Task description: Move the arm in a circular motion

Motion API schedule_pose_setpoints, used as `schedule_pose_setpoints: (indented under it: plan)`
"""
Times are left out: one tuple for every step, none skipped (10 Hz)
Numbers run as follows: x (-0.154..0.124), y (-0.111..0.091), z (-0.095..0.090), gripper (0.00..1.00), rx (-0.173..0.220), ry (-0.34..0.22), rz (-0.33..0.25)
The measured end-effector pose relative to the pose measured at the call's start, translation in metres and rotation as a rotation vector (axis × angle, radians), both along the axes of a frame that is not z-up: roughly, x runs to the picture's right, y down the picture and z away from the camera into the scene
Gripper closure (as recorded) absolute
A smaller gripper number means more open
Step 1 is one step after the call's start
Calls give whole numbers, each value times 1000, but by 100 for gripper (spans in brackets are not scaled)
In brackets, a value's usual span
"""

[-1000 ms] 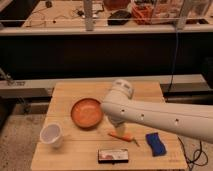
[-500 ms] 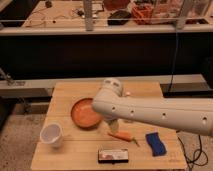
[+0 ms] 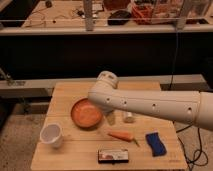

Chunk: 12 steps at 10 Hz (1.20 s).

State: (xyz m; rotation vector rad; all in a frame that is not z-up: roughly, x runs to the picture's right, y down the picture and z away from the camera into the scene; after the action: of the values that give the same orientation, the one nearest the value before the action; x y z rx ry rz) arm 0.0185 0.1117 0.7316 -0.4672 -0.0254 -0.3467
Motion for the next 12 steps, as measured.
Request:
schedule_pose_setpoints:
  plan:
    - [-6, -5, 4, 20, 3, -4, -8]
    - [-10, -10, 10, 20, 5, -9, -14]
    - [-14, -16, 16, 20, 6, -12, -19]
    - [-19, -24, 24, 20, 8, -14, -20]
    - [-18, -27, 27, 20, 10, -12, -19]
    - [-16, -30, 30, 20, 12, -11, -15]
    - [-17, -34, 32, 20, 13, -9, -15]
    - [-29, -40, 36, 20, 19, -20, -15]
    - [-28, -42, 37, 20, 16, -18, -9]
    - [-25, -43, 39, 20, 11, -14, 0]
    - [-16, -51, 45, 20, 2, -3, 14]
    - [-14, -60, 51, 20, -1, -6, 23]
